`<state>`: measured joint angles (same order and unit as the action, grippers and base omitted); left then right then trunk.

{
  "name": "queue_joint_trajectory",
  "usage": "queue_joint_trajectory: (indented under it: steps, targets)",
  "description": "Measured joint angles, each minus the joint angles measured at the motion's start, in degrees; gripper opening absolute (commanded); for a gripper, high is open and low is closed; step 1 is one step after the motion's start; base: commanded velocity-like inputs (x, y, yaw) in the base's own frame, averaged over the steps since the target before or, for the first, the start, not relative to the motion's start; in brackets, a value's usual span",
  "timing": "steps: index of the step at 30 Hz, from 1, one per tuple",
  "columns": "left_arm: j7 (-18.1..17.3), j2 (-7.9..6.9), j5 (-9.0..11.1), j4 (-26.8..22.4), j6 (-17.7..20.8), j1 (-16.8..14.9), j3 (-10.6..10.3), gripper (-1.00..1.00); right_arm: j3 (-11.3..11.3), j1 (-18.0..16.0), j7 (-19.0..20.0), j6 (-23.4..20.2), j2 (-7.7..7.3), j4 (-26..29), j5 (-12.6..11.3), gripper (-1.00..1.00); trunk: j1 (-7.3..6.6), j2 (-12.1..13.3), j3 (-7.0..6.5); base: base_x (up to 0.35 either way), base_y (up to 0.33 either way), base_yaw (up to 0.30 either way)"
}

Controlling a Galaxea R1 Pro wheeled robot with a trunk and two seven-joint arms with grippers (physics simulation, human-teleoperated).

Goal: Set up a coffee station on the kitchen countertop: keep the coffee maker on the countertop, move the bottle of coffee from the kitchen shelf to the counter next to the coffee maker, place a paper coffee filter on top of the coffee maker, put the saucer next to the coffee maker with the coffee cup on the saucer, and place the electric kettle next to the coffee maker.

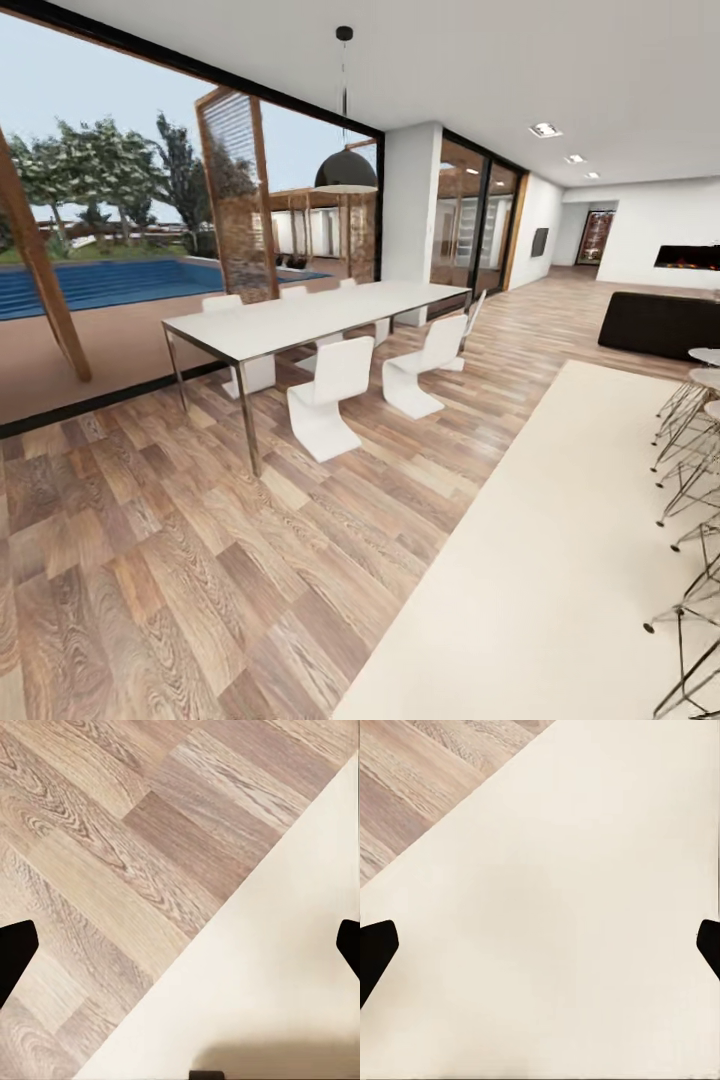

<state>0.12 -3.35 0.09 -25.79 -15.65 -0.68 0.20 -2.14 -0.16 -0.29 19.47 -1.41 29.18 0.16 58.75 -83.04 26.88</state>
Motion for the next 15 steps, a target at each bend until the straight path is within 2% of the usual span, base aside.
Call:
queue_joint_trajectory:
  steps: [5,15]
  targets:
    - [0.03,0.01,0.0,0.01,0.01,0.0,0.09,1.0,-0.01,0.0,-0.02,0.0,0.03,-0.01,0.0,1.0,-0.01,-0.01,0.0,-0.129,0.121,-0.267]
    - [0.17,0.17,-0.25,0.01,-0.08,0.0,-0.24,1.0,-0.01,0.0,0.01,0.0,0.04,-0.01,0.0,1.0,-0.02,-0.01,0.0,-0.01,0.01,-0.267]
